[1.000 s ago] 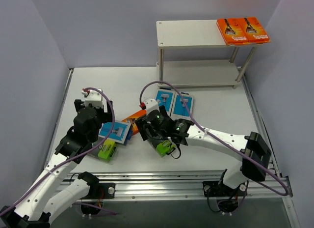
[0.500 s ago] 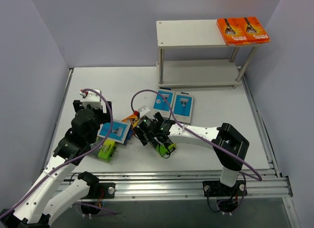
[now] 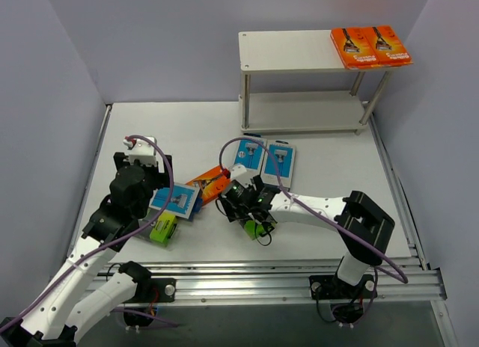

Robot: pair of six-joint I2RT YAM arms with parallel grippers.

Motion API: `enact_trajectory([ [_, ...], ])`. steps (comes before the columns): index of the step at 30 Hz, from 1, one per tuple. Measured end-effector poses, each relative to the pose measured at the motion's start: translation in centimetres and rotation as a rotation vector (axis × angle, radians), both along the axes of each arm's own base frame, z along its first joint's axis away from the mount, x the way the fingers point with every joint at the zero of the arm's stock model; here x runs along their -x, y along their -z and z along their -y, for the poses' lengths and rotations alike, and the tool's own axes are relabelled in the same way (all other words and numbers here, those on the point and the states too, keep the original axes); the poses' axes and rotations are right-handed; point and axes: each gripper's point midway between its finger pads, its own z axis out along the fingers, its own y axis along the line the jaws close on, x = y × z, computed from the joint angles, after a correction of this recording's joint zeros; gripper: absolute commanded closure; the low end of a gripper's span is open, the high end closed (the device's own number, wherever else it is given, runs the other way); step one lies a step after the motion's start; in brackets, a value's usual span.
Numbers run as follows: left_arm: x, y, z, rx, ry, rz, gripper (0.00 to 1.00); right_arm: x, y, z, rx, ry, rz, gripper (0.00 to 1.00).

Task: Place and organize the shaving razors onto the shelf
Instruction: Grab a shaving razor with the left arm

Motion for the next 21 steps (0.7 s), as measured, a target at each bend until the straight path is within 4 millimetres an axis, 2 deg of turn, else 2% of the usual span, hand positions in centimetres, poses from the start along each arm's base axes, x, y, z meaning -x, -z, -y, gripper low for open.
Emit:
enact_trajectory([
  [6,-0.1,0.1,0.1,0.000,0.001,-0.005,0.06,0.1,-0.2,3.3,-0.051,0.097,-0.021,0.09],
  [13,-0.3,0.6,0.4,-0.003,0.007,-0.022,0.06,0.3,-0.7,5.7,-0.083,0.187,-0.064,0.14],
  [17,-0.4,0.8,0.5,-0.002,0.012,-0.026,0.06,-0.1,-2.0,5.5,-0.084,0.200,-0.067,0.16],
  [21,-0.5,1.0,0.6,-0.005,0.013,-0.032,0.06,-1.9,-5.5,3.4,-0.157,0.187,-0.013,0.18],
])
